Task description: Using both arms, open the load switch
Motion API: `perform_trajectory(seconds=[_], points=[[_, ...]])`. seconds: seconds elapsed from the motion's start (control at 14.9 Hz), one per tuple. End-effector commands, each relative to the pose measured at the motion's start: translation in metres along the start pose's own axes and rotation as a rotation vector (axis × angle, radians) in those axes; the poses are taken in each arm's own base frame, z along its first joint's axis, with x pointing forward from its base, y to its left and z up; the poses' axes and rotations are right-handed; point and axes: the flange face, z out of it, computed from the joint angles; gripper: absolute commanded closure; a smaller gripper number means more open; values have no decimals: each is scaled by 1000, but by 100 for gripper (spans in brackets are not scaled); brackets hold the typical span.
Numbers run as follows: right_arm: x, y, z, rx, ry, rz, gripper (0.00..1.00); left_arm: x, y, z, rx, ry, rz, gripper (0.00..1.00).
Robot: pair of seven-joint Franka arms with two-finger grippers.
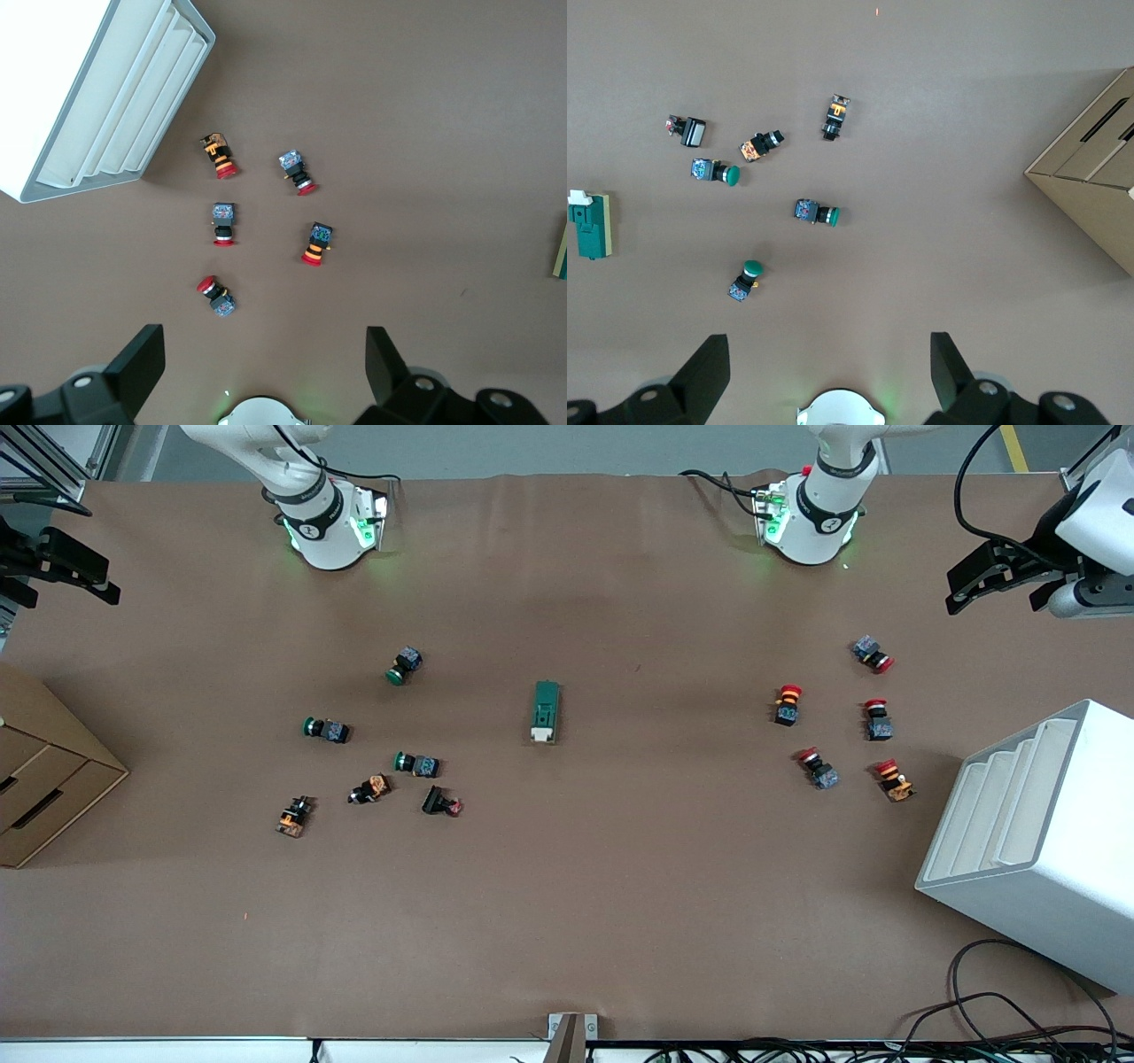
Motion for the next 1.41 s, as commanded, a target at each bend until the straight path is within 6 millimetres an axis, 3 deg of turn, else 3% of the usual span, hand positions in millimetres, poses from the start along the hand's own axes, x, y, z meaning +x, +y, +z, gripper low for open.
perform_trajectory(seconds=[0.0, 0.2, 0.27, 0.4, 0.6, 0.8, 0.87, 1.07, 1.34], points=[[-4, -2, -2, 9, 17, -12, 0, 1, 0, -6, -17, -1, -11, 0], [-3, -1, -3, 8, 31, -9, 0, 4, -1, -8, -19, 5, 9, 0], [-3, -1, -3, 8, 32, -9, 0, 16, 1, -5, -35, -2, 14, 0], [-3, -2, -3, 9, 31, -9, 0, 20, 24, 11, -91, -45, 42, 0], [-5, -2, -1, 10, 17, -9, 0, 32, 98, 51, -91, -44, 50, 0], [-5, -2, 0, 10, 14, -9, 0, 25, 187, 96, -110, -46, -168, 0], [-5, -3, -1, 12, 16, -9, 0, 13, 223, 113, -117, -45, -194, 0], [-6, -1, 0, 11, 11, -6, 0, -25, 299, 175, -50, 51, -219, 0], [-6, -1, 0, 11, 11, -6, 0, -65, 374, 239, -27, 137, -206, 0]])
